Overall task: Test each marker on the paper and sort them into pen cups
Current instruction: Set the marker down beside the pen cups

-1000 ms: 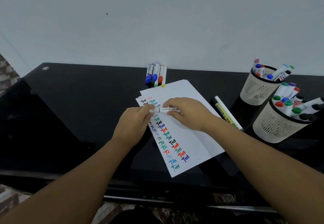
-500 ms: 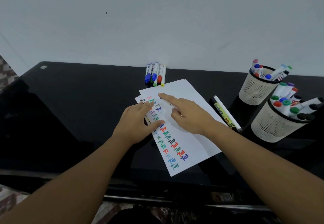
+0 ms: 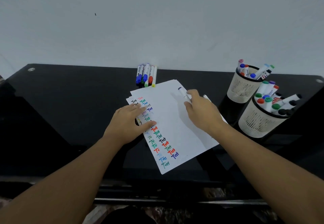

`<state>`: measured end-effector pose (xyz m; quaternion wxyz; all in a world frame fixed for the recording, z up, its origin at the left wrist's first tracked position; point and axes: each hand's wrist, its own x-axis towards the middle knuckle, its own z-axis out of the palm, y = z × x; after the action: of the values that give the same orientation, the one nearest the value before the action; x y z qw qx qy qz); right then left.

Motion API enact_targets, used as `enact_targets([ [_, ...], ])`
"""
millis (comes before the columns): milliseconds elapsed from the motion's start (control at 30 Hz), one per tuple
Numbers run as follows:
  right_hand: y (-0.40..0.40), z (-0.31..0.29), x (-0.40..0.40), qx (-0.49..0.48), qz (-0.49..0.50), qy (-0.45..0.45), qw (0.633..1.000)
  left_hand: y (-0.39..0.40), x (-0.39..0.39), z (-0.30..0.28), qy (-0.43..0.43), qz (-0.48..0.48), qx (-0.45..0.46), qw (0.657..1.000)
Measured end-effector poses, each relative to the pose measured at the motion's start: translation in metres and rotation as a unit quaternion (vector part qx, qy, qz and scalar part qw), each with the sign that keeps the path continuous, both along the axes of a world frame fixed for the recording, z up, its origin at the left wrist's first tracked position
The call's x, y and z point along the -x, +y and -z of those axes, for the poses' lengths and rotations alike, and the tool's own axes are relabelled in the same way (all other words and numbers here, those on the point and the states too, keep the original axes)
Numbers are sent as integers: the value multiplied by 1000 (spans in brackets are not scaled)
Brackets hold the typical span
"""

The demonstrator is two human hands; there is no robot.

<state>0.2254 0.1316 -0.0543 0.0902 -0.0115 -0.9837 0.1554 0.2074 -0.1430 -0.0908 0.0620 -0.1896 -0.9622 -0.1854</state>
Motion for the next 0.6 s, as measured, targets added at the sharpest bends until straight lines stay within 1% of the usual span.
enact_targets([
  [167,28,4,-6,-84,58,51,993,0,0,-1,9,1,-13,1000],
  [267,37,12,-9,-135,89,40,986,0,-1,-1,1,-1,-15,1000],
  [333,41,19,-12,-132,99,33,986,0,-2,-1,3,1,-14,1000],
  [500,51,26,-14,-107,116,51,986,4,-1,-3,8,1,-21,1000],
  [600,54,24,-13,-122,112,44,985,4,0,0,0,-3,-24,1000],
])
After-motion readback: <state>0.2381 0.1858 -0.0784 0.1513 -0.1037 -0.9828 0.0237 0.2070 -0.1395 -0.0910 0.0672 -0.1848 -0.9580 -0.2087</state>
